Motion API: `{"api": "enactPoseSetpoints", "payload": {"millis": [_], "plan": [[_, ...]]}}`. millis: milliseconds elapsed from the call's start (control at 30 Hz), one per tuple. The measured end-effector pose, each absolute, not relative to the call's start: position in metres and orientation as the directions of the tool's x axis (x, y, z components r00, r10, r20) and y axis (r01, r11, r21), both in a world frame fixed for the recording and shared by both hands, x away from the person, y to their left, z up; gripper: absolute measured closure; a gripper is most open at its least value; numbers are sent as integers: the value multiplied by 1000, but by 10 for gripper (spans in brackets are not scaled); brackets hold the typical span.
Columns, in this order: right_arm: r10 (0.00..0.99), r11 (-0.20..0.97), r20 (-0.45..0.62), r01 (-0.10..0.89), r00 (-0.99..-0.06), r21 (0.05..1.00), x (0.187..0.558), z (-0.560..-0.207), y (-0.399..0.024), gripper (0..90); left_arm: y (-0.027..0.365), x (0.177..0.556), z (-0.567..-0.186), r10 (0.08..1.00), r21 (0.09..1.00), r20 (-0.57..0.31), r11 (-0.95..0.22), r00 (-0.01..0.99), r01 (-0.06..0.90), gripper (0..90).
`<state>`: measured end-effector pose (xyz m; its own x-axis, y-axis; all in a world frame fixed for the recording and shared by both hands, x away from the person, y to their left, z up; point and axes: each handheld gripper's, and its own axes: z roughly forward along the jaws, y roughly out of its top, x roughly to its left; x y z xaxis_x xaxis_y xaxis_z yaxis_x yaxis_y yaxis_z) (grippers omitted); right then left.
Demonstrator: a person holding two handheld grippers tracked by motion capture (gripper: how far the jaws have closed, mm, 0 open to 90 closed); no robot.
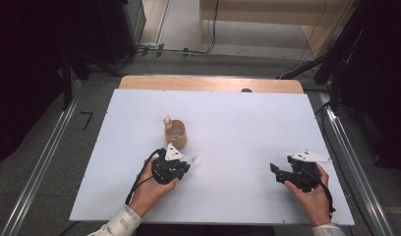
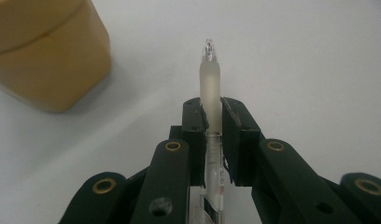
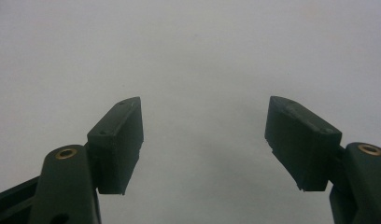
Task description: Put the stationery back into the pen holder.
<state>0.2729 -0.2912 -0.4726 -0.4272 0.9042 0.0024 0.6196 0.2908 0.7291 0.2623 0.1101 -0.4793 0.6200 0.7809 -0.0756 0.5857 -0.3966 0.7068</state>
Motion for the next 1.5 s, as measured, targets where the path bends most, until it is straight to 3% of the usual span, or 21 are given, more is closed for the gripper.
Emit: {"api": "enactPoseSetpoints", "payload": {"millis": [467, 1500], "plan": [[904, 290, 3, 619, -427, 730, 273, -473, -292, 269, 126, 270, -466, 817, 779, -104, -288, 567, 556, 808], [905, 292, 5, 629, -426, 720, 274, -474, -291, 269, 149, 305, -435, 855, 812, -148, -182, 497, 555, 809]]}}
